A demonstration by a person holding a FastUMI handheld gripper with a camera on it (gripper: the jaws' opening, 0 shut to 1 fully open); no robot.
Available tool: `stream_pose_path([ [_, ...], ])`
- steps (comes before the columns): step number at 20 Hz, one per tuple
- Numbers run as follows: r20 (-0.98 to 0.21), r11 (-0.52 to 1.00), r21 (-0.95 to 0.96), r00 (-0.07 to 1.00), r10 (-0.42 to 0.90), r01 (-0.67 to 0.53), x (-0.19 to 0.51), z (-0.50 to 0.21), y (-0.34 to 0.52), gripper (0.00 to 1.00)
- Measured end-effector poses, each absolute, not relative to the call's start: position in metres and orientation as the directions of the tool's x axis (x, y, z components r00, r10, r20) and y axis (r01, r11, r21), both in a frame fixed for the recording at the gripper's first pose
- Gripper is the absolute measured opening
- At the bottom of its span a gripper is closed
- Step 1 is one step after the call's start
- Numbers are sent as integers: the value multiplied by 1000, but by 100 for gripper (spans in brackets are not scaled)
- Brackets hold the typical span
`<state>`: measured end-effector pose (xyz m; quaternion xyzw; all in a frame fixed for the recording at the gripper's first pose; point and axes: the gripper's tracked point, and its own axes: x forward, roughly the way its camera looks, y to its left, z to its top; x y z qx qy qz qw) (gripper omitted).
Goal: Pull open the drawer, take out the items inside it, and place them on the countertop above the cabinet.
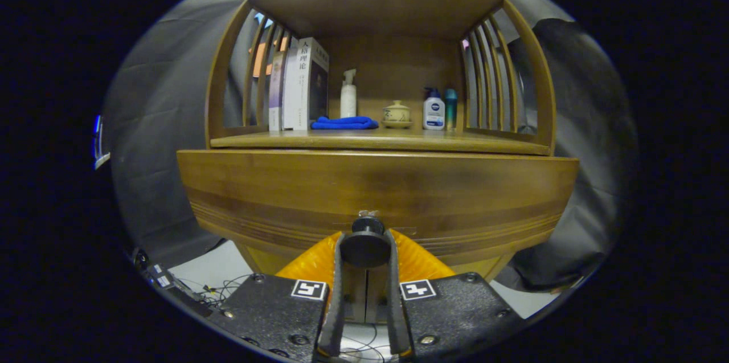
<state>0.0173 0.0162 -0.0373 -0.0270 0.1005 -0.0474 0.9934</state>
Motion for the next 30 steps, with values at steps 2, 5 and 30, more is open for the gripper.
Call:
stream_pose_path([
  [2, -201, 995, -59, 976, -88, 78, 18, -38, 16, 34],
  [5, -205, 996, -56, 976, -75, 65, 18, -38, 16, 34],
  [30, -21, 999, -18, 999, 27, -28, 34, 130, 24, 98],
])
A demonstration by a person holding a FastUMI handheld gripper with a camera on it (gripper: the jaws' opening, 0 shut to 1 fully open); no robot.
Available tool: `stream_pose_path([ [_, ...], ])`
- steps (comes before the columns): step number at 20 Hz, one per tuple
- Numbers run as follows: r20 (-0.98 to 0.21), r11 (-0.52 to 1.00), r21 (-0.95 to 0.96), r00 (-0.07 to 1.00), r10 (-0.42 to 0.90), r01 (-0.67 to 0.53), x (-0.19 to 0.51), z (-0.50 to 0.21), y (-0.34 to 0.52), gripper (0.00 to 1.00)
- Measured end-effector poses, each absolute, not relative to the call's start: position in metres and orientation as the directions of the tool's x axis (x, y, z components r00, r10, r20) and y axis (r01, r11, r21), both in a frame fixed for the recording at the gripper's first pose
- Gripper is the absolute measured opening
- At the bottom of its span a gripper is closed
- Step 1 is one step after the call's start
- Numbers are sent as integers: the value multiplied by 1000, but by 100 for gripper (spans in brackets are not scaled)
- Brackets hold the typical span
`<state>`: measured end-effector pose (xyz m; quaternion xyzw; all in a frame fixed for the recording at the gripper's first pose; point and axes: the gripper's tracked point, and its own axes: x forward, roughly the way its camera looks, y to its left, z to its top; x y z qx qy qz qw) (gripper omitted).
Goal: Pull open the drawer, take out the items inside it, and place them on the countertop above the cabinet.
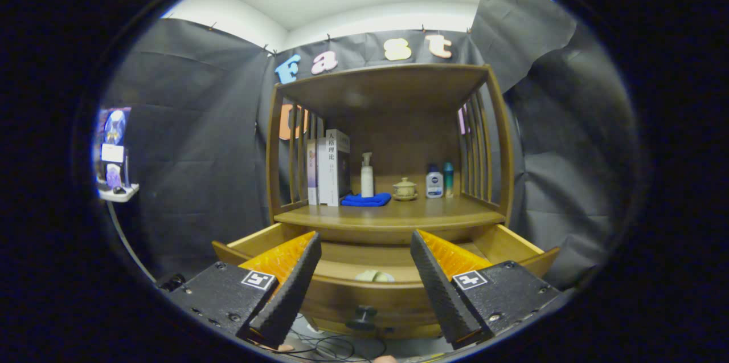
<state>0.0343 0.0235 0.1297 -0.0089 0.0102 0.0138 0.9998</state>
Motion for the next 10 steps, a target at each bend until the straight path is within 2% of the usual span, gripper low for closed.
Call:
stream_pose_path([
  [4, -297, 999, -45, 955, 9, -23, 85, 119, 23, 97],
  [7, -572, 999, -33, 821, 5, -28, 110, 70, 26, 96],
  [10, -712, 1000, 4, 702, -1, 6, 123, 39, 28, 94],
])
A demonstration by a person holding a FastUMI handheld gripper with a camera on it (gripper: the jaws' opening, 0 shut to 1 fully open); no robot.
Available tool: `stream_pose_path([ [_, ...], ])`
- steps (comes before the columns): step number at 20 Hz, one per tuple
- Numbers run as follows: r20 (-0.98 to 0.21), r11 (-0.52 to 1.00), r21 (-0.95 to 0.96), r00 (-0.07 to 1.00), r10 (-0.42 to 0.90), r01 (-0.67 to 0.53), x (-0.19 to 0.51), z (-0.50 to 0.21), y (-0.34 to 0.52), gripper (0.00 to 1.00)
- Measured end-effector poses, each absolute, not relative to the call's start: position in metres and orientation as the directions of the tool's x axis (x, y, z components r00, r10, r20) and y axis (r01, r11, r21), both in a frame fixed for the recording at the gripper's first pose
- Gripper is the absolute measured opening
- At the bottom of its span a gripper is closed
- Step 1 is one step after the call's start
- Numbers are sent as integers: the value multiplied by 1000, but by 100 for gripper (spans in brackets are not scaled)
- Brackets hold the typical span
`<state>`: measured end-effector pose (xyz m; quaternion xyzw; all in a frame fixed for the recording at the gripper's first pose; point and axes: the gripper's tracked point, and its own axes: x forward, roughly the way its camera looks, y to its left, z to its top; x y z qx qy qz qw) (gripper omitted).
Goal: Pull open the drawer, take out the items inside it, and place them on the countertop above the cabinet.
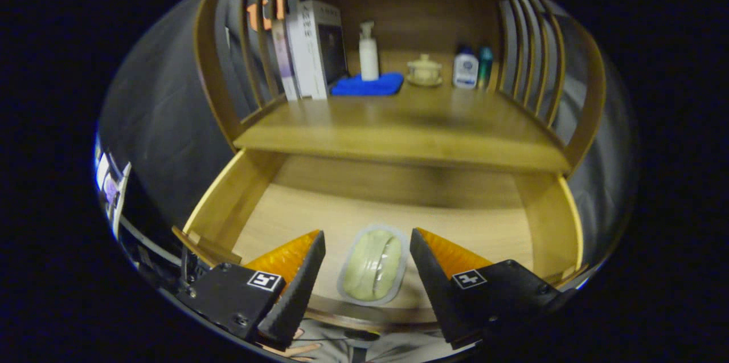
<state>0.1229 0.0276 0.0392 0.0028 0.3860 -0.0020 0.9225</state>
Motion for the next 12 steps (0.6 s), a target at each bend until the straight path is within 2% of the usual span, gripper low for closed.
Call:
stream_pose_path([
  [5, -810, 998, -60, 584, -57, 14, 126, 11, 28, 87],
  [12, -861, 998, -63, 505, -64, 20, 130, -13, 27, 54],
])
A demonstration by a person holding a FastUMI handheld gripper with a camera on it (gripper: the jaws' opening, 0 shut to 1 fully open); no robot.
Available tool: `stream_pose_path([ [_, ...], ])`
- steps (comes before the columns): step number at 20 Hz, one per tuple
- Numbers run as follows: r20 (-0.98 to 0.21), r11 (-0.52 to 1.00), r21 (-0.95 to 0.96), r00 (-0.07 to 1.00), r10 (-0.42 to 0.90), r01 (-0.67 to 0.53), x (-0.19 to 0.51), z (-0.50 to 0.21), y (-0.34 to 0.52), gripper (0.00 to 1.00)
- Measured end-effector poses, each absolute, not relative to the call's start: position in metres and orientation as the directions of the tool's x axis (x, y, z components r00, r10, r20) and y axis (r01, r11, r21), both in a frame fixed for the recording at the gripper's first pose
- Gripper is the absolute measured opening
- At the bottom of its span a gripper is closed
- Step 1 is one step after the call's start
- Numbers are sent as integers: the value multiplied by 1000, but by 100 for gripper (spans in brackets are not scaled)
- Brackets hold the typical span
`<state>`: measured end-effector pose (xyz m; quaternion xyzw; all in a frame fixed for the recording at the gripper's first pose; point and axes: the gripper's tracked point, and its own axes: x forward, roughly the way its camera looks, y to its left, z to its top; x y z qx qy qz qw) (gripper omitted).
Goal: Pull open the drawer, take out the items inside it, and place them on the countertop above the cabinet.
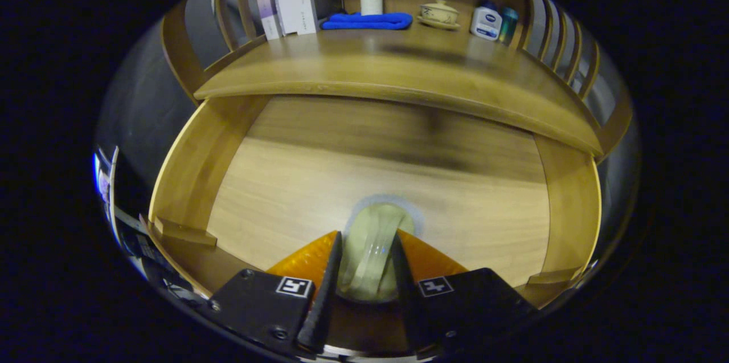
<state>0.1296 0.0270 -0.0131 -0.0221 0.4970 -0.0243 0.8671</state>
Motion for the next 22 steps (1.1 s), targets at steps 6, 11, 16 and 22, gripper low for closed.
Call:
stream_pose_path([
  [6, -846, 999, -47, 533, -39, -1, 132, -7, 24, 17],
  [11, -817, 998, -56, 576, -37, -16, 136, 22, 24, 15],
  [16, -770, 997, -65, 637, -28, -35, 135, 68, 22, 15],
  [22, -724, 998, -58, 689, -24, -26, 146, 118, 13, 15],
])
